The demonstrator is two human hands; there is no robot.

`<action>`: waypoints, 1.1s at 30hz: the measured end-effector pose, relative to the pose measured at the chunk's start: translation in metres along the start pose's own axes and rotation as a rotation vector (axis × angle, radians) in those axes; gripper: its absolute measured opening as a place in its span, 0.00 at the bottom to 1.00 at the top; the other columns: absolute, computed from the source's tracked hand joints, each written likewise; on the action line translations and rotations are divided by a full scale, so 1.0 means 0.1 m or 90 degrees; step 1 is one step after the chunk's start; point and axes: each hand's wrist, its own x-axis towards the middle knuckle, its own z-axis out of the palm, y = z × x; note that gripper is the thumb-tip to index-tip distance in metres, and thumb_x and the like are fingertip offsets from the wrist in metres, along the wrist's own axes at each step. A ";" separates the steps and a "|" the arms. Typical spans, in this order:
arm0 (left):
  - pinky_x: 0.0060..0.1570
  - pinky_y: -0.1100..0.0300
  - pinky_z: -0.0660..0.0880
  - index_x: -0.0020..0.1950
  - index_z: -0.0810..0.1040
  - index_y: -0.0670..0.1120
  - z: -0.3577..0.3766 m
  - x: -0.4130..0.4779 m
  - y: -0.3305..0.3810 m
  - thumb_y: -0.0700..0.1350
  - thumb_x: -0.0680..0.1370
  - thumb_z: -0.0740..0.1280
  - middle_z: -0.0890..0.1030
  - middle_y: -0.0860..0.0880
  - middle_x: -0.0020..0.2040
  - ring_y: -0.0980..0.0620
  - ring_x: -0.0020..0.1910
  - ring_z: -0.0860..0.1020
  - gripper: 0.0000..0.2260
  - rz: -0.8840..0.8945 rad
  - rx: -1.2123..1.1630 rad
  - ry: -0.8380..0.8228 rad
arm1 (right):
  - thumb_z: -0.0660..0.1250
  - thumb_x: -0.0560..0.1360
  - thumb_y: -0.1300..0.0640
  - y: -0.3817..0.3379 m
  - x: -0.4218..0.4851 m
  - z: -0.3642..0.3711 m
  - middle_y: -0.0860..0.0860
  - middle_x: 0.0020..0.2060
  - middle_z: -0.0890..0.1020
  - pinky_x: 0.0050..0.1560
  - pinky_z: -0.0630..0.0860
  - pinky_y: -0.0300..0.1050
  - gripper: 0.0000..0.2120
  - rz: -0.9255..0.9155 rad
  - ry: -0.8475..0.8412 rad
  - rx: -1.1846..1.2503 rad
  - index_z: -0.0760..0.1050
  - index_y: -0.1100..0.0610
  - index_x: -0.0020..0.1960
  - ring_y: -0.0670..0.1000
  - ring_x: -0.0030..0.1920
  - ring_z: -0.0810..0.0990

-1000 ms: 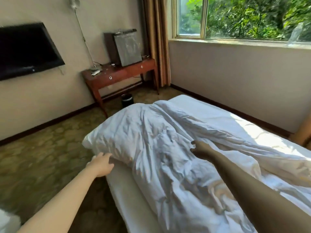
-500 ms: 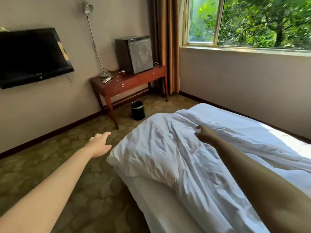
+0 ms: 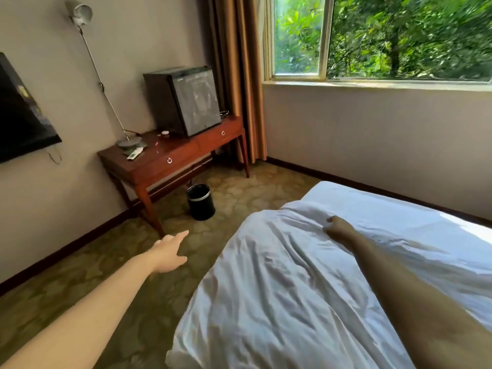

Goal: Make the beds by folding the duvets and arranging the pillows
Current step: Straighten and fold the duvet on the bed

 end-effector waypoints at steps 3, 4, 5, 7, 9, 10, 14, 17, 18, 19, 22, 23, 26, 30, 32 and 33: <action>0.64 0.52 0.68 0.77 0.47 0.56 -0.29 0.61 -0.26 0.48 0.80 0.60 0.59 0.45 0.74 0.44 0.71 0.62 0.30 0.016 -0.010 0.014 | 0.60 0.77 0.63 -0.46 0.34 0.30 0.61 0.67 0.71 0.60 0.68 0.40 0.21 0.001 -0.019 0.015 0.66 0.65 0.69 0.58 0.65 0.71; 0.62 0.54 0.70 0.77 0.47 0.57 -0.35 0.81 -0.35 0.48 0.80 0.60 0.59 0.45 0.74 0.44 0.70 0.63 0.30 0.020 -0.013 0.002 | 0.60 0.77 0.63 -0.60 0.43 0.40 0.61 0.66 0.72 0.55 0.70 0.36 0.21 0.007 -0.027 0.019 0.66 0.64 0.70 0.57 0.62 0.73; 0.60 0.55 0.70 0.77 0.47 0.57 -0.39 1.00 -0.43 0.48 0.80 0.60 0.60 0.45 0.73 0.44 0.69 0.65 0.30 0.027 -0.011 -0.021 | 0.60 0.77 0.64 -0.72 0.51 0.49 0.61 0.65 0.72 0.50 0.71 0.34 0.21 0.015 -0.038 0.024 0.66 0.64 0.70 0.56 0.60 0.73; 0.59 0.55 0.71 0.77 0.46 0.57 -0.47 1.40 -0.59 0.49 0.80 0.60 0.61 0.44 0.72 0.44 0.66 0.68 0.31 0.042 -0.001 -0.068 | 0.60 0.76 0.64 -0.92 0.70 0.67 0.59 0.66 0.71 0.55 0.70 0.39 0.22 0.033 -0.049 0.039 0.66 0.64 0.70 0.56 0.62 0.72; 0.62 0.54 0.70 0.77 0.45 0.57 -0.55 1.87 -0.71 0.49 0.80 0.61 0.60 0.44 0.73 0.43 0.67 0.68 0.31 0.058 0.010 -0.097 | 0.60 0.77 0.63 -1.07 0.89 0.80 0.59 0.67 0.70 0.61 0.68 0.44 0.21 0.057 -0.037 0.050 0.66 0.63 0.69 0.56 0.65 0.70; 0.62 0.53 0.71 0.77 0.45 0.56 -0.59 2.11 -0.76 0.49 0.80 0.61 0.59 0.43 0.74 0.43 0.66 0.69 0.32 0.068 0.021 -0.107 | 0.60 0.77 0.63 -1.11 0.98 0.86 0.59 0.68 0.70 0.62 0.67 0.45 0.21 0.073 -0.028 0.054 0.66 0.62 0.69 0.57 0.66 0.70; 0.56 0.57 0.73 0.77 0.47 0.54 -0.76 3.10 -0.78 0.48 0.80 0.61 0.62 0.42 0.72 0.47 0.57 0.75 0.31 0.165 0.057 -0.147 | 0.60 0.78 0.62 -1.20 1.15 1.02 0.59 0.69 0.68 0.63 0.67 0.45 0.21 0.169 0.034 0.064 0.66 0.62 0.70 0.57 0.67 0.69; 0.55 0.58 0.73 0.77 0.48 0.55 -0.95 3.78 -0.67 0.48 0.80 0.61 0.63 0.43 0.72 0.47 0.58 0.75 0.31 0.264 0.088 -0.189 | 0.59 0.78 0.64 -1.23 1.16 1.05 0.60 0.64 0.71 0.42 0.70 0.39 0.21 0.273 0.092 0.097 0.65 0.63 0.71 0.54 0.55 0.71; 0.57 0.58 0.71 0.77 0.47 0.55 -1.02 3.95 -0.60 0.48 0.80 0.61 0.61 0.43 0.73 0.46 0.62 0.73 0.31 0.295 0.104 -0.201 | 0.57 0.78 0.65 -1.26 1.15 1.05 0.60 0.62 0.72 0.38 0.67 0.39 0.21 0.300 0.103 0.094 0.64 0.64 0.71 0.53 0.52 0.70; 0.60 0.58 0.69 0.77 0.47 0.55 -1.10 4.09 -0.52 0.48 0.80 0.60 0.59 0.43 0.75 0.45 0.67 0.69 0.30 0.323 0.118 -0.207 | 0.56 0.79 0.65 -1.28 1.14 1.06 0.61 0.63 0.71 0.38 0.66 0.39 0.21 0.322 0.115 0.093 0.63 0.64 0.72 0.53 0.51 0.70; 0.70 0.55 0.62 0.78 0.50 0.52 -1.31 4.44 -0.24 0.46 0.81 0.59 0.56 0.42 0.76 0.45 0.73 0.61 0.28 0.386 0.136 -0.203 | 0.55 0.79 0.64 -1.39 1.14 1.11 0.52 0.51 0.72 0.32 0.58 0.33 0.22 0.374 0.169 0.114 0.60 0.63 0.73 0.46 0.37 0.66; 0.70 0.55 0.62 0.77 0.51 0.52 -1.37 4.54 -0.13 0.46 0.81 0.60 0.57 0.42 0.75 0.45 0.73 0.62 0.27 0.405 0.149 -0.198 | 0.55 0.79 0.63 -1.43 1.12 1.13 0.49 0.45 0.69 0.31 0.56 0.32 0.22 0.390 0.184 0.116 0.60 0.63 0.73 0.43 0.33 0.61; 0.66 0.57 0.65 0.77 0.52 0.51 -1.46 4.80 0.28 0.46 0.81 0.60 0.61 0.43 0.74 0.46 0.70 0.67 0.27 0.488 0.194 -0.195 | 0.57 0.80 0.60 -1.51 1.03 1.17 0.47 0.35 0.66 0.29 0.58 0.34 0.22 0.444 0.232 0.165 0.61 0.62 0.72 0.43 0.31 0.61; 0.61 0.56 0.69 0.77 0.53 0.50 -1.40 4.84 1.04 0.45 0.80 0.60 0.65 0.43 0.73 0.47 0.63 0.73 0.27 0.640 0.226 -0.219 | 0.58 0.79 0.59 -1.43 0.79 1.10 0.48 0.41 0.71 0.30 0.58 0.34 0.22 0.544 0.333 0.210 0.62 0.60 0.72 0.46 0.34 0.64; 0.64 0.55 0.67 0.77 0.54 0.49 -1.30 4.76 1.42 0.44 0.80 0.61 0.65 0.43 0.73 0.46 0.67 0.70 0.28 0.728 0.201 -0.239 | 0.58 0.79 0.61 -1.34 0.68 1.03 0.56 0.56 0.74 0.33 0.63 0.35 0.22 0.600 0.383 0.218 0.63 0.60 0.72 0.51 0.42 0.70; 0.66 0.55 0.65 0.77 0.55 0.50 -1.25 4.73 1.59 0.45 0.79 0.62 0.65 0.44 0.73 0.46 0.68 0.69 0.28 0.771 0.194 -0.250 | 0.57 0.79 0.61 -1.30 0.65 0.99 0.59 0.63 0.72 0.37 0.67 0.37 0.22 0.628 0.404 0.217 0.62 0.61 0.72 0.54 0.48 0.73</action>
